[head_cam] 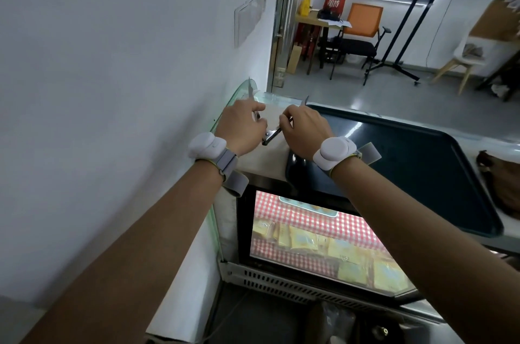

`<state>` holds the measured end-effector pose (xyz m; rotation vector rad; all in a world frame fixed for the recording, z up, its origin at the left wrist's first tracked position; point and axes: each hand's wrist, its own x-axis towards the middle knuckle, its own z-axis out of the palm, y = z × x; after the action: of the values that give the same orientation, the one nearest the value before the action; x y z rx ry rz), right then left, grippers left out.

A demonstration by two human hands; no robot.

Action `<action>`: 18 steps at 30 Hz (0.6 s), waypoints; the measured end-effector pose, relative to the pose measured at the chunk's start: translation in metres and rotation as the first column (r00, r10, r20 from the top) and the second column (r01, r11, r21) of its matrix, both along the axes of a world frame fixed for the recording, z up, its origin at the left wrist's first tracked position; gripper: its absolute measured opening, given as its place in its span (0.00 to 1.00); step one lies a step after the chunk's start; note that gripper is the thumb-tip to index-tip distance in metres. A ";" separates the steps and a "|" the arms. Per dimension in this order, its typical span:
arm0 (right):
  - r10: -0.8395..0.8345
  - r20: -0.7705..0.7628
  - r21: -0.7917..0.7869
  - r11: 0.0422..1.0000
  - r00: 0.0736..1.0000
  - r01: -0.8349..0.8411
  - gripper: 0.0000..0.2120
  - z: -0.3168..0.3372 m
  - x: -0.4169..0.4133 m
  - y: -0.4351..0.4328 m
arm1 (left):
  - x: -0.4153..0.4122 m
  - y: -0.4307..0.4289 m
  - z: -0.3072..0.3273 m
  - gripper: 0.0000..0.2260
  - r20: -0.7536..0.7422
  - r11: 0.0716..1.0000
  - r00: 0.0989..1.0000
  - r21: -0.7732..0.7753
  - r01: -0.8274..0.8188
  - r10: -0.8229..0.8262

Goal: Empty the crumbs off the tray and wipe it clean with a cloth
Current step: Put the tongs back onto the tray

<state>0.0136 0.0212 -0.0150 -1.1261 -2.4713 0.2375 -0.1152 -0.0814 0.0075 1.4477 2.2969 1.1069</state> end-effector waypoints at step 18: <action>-0.171 -0.005 0.011 0.985 0.985 0.171 0.15 -0.001 0.120 0.020 | 0.100 0.039 -0.007 0.21 0.046 0.964 0.963 0.046 0.263 -0.265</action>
<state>0.1332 0.0412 -0.0161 -1.3233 -2.3524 0.1745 -0.0153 -0.0425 0.0005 1.6606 1.9846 1.1000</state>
